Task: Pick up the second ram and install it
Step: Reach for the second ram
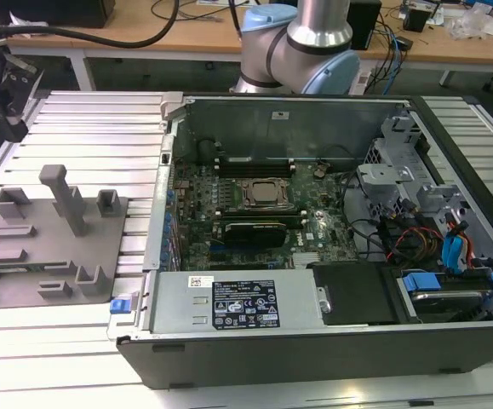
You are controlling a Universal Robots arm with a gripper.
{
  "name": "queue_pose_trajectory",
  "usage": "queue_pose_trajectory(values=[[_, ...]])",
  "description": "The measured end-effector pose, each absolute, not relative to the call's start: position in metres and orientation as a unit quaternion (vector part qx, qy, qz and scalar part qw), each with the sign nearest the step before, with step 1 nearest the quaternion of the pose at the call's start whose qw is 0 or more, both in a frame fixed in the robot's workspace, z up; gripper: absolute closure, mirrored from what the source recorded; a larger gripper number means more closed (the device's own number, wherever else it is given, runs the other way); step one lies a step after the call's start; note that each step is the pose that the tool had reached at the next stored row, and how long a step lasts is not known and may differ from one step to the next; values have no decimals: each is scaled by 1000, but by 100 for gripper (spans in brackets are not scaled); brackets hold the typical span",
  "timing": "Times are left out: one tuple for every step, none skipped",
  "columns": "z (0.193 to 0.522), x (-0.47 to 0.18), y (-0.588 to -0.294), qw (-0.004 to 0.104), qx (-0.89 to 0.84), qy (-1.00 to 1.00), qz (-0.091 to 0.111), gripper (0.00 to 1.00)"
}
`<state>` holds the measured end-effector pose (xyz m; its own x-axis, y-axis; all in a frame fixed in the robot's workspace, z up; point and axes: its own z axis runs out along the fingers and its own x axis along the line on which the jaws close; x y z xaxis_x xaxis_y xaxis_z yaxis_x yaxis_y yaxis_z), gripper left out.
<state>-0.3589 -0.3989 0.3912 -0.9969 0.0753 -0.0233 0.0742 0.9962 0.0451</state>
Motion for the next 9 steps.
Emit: queue_pose_trajectory(values=[[391,-361,-399,12,37,999,22,89],[391,-363,-399,12,37,999,22,89],[391,-364,-399,13,37,999,22,89],[391,-367,-399,13,37,999,22,89],[391,-370,-399,12,37,999,22,89],[391,-373,-399,12,37,999,22,89],[391,-376,-399,13,37,999,22,89],[391,-376,-399,12,37,999,22,89],[391,-376,-401,12,37,999,22,89]])
